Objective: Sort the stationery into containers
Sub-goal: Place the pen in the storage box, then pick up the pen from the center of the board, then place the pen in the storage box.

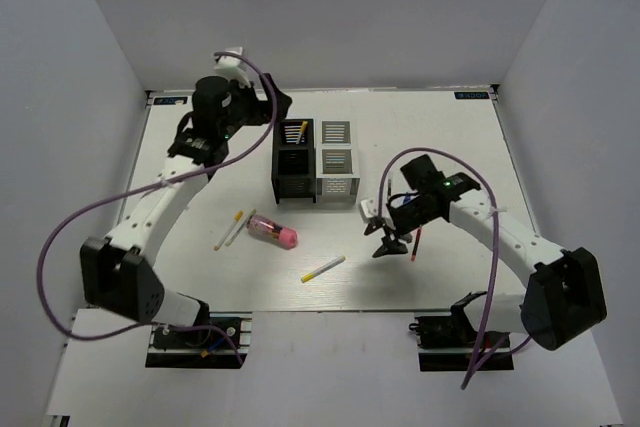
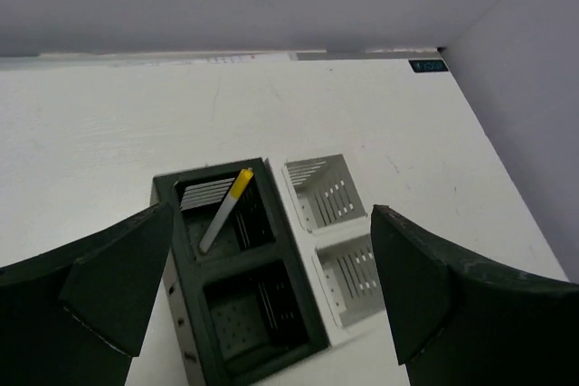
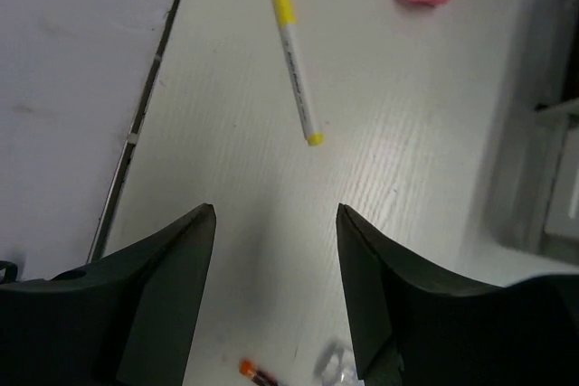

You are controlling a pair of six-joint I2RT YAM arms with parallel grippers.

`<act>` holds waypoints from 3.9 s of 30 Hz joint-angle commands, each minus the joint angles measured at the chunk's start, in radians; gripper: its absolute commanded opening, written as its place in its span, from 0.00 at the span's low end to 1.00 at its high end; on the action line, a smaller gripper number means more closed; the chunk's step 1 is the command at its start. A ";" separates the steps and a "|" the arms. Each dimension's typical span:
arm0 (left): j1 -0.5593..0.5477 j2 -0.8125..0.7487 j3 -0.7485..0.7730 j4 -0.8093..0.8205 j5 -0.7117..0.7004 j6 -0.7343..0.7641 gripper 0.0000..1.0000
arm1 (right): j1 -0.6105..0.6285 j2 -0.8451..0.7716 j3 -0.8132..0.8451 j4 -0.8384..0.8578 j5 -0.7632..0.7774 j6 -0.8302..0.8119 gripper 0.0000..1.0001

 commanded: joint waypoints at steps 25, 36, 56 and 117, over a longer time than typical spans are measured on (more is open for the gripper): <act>0.015 -0.869 -0.429 -0.932 -0.440 -0.432 0.94 | 0.623 0.445 0.140 0.444 0.596 0.459 0.57; 0.015 -0.869 -0.401 -0.963 -0.449 -0.432 0.94 | 0.665 0.509 0.172 0.420 0.683 0.451 0.51; 0.015 -0.889 -0.372 -1.021 -0.449 -0.450 0.92 | 0.709 0.564 0.140 0.291 0.585 0.363 0.18; 0.015 -0.369 -0.357 -0.843 -0.397 -0.259 0.68 | 0.044 1.016 0.916 1.469 -0.091 1.368 0.14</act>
